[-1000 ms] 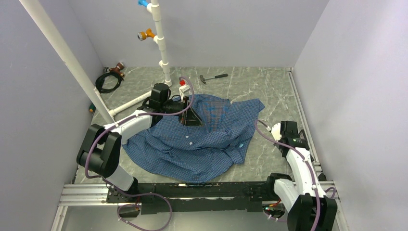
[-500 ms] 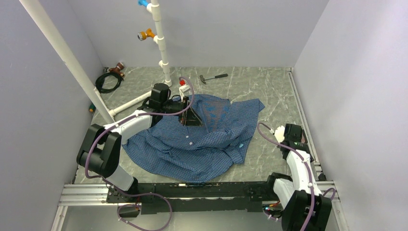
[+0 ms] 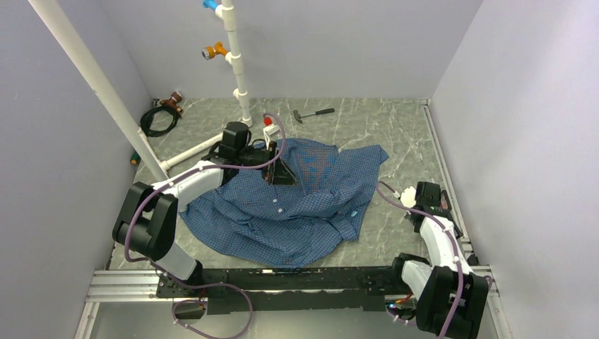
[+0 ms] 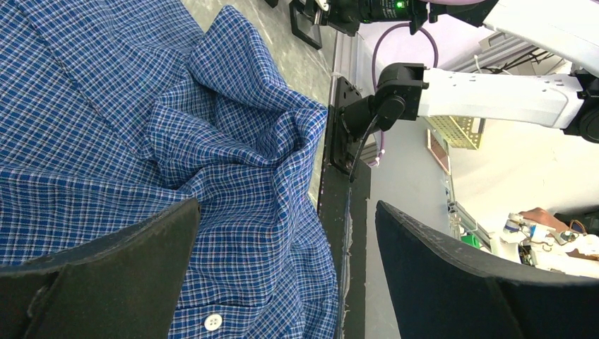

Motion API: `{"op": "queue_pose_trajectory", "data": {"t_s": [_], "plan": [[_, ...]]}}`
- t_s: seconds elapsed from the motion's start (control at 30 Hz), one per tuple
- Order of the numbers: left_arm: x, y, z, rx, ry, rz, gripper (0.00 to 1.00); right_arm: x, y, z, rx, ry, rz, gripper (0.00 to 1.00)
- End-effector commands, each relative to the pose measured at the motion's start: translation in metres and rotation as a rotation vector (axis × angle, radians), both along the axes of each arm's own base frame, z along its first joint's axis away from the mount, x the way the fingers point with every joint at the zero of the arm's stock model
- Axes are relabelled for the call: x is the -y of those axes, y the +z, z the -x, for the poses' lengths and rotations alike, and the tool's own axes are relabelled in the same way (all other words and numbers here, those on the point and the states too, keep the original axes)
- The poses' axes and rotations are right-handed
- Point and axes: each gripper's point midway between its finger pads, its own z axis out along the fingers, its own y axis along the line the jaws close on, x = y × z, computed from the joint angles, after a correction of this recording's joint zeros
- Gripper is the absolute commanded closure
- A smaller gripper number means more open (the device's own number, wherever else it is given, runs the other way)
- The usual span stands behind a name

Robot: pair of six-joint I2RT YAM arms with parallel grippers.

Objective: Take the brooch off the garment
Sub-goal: Place the brooch in the brooch box.

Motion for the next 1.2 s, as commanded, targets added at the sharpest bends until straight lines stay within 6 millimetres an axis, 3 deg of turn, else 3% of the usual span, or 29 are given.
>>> {"op": "queue_pose_trajectory", "data": {"t_s": [0.0, 0.4, 0.8, 0.97, 1.17], "plan": [[0.003, 0.019, -0.006, 0.071, -0.008, 0.025, 0.01, -0.006, 0.004, -0.007, 0.018, 0.003, -0.05, 0.78], [0.004, 0.014, -0.011, 0.059, 0.005, -0.001, 0.0, -0.019, -0.001, -0.009, 0.002, 0.015, -0.139, 0.52], [0.002, 0.008, -0.016, 0.092, 0.013, -0.042, 0.01, -0.041, 0.028, -0.046, 0.127, 0.019, -0.283, 0.51], [-0.008, -0.014, -0.024, 0.138, 0.039, -0.179, 0.0, -0.065, 0.053, -0.077, 0.224, 0.06, -0.411, 0.44], [-0.028, -0.053, -0.033, 0.202, 0.048, -0.362, 0.0, -0.11, 0.074, -0.109, 0.245, 0.144, -0.579, 0.35]]}}
